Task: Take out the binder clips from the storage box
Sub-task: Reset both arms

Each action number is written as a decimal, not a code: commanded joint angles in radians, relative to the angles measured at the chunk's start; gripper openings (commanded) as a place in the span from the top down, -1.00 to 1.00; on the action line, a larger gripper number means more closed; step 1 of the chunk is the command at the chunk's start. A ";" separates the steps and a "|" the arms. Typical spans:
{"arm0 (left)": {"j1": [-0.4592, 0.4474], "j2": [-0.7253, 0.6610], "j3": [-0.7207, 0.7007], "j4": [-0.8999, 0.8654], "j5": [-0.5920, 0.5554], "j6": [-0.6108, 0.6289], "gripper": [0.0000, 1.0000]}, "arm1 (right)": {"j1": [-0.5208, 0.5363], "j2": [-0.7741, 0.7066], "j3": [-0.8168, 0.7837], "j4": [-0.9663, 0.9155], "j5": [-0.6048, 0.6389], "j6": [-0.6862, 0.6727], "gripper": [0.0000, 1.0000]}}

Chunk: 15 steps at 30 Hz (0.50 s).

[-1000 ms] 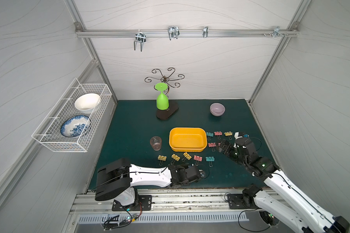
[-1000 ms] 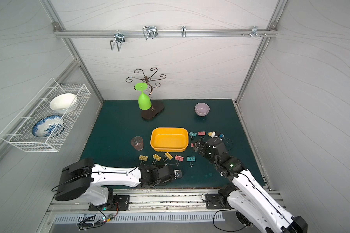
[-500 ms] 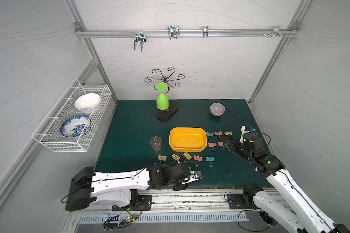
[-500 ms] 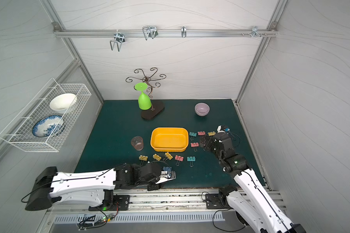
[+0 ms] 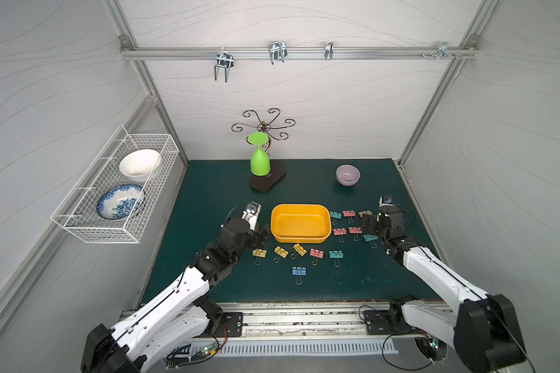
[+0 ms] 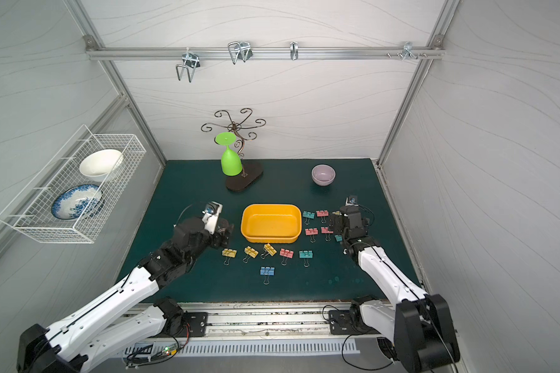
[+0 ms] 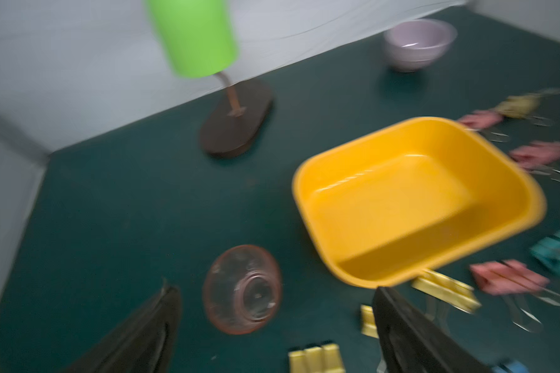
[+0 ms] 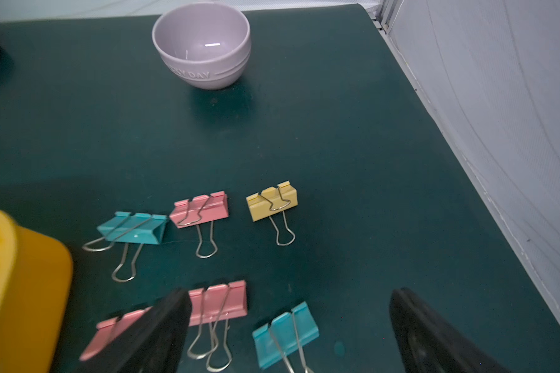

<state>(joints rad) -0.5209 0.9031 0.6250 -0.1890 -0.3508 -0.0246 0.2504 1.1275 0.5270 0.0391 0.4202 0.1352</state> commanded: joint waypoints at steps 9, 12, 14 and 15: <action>0.321 0.268 -0.091 0.434 -0.303 -0.097 -0.97 | -0.105 0.239 -0.179 0.743 -0.295 -0.213 -0.98; 0.371 0.309 -0.142 0.596 -0.203 -0.051 -0.96 | -0.114 0.254 -0.157 0.703 -0.408 -0.222 -0.98; 0.380 0.371 -0.206 0.819 -0.204 -0.025 -0.95 | -0.118 0.342 -0.202 0.864 -0.451 -0.227 -0.98; 0.384 0.416 -0.223 0.904 -0.193 0.004 -0.95 | -0.114 0.414 -0.214 0.948 -0.458 -0.238 -0.98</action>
<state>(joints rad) -0.1486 1.2488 0.4381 0.3637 -0.5747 -0.0879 0.1406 1.4319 0.3431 0.7525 0.0715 -0.0612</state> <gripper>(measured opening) 0.976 0.990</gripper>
